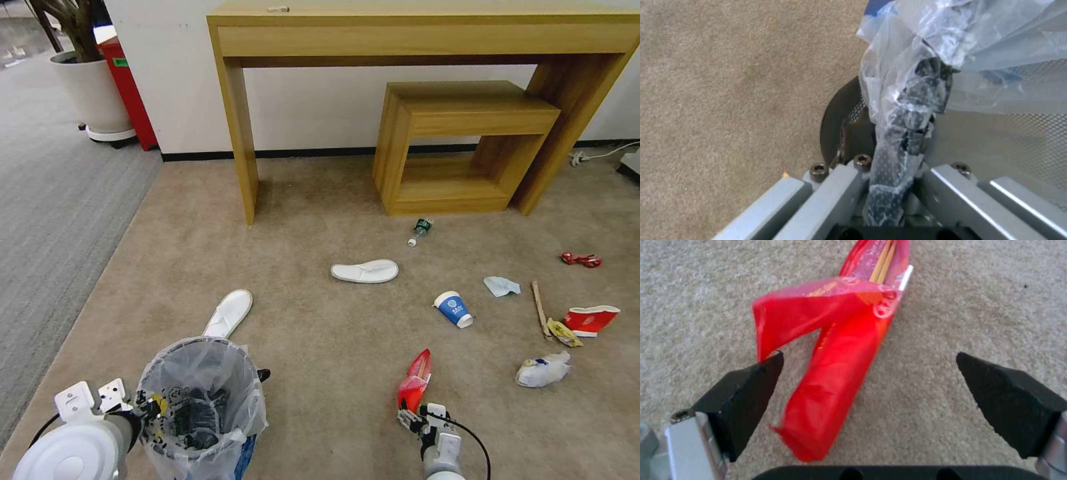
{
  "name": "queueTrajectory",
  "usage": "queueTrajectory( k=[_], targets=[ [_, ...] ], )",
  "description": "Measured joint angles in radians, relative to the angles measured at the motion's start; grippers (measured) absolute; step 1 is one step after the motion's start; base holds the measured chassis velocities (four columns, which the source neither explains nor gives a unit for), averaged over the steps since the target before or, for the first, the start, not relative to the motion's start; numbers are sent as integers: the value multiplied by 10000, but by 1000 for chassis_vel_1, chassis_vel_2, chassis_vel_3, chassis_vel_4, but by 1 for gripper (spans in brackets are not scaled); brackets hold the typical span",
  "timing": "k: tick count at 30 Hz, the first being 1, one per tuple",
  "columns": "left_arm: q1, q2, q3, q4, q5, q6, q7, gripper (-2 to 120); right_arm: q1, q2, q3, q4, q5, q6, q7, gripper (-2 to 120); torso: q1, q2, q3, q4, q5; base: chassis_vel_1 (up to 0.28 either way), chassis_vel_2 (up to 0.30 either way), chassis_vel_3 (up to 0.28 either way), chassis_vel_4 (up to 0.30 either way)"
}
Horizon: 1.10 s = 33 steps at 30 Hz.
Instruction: Pick up the trash bin and place the garbage on the floor into it.
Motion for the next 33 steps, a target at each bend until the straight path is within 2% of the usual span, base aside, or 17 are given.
queueTrajectory(
  k=[9,21,33],
  targets=[
    [23,-52,28,-58,109,-5,52,0,123,102,-155,-166,-29,-11,-62,99,-1,0,0,-3,-12,0,0,0,0],
    [33,-64,1,-8,285,-51,195,0,161,158,-156,-135,-47,-166,136,99,-1,0,1,-4,7,0,0,0,0],
    [-10,-43,53,64,330,-80,225,0,141,184,-155,-38,26,-141,189,98,-2,0,0,-4,3,0,0,0,0]
  ],
)
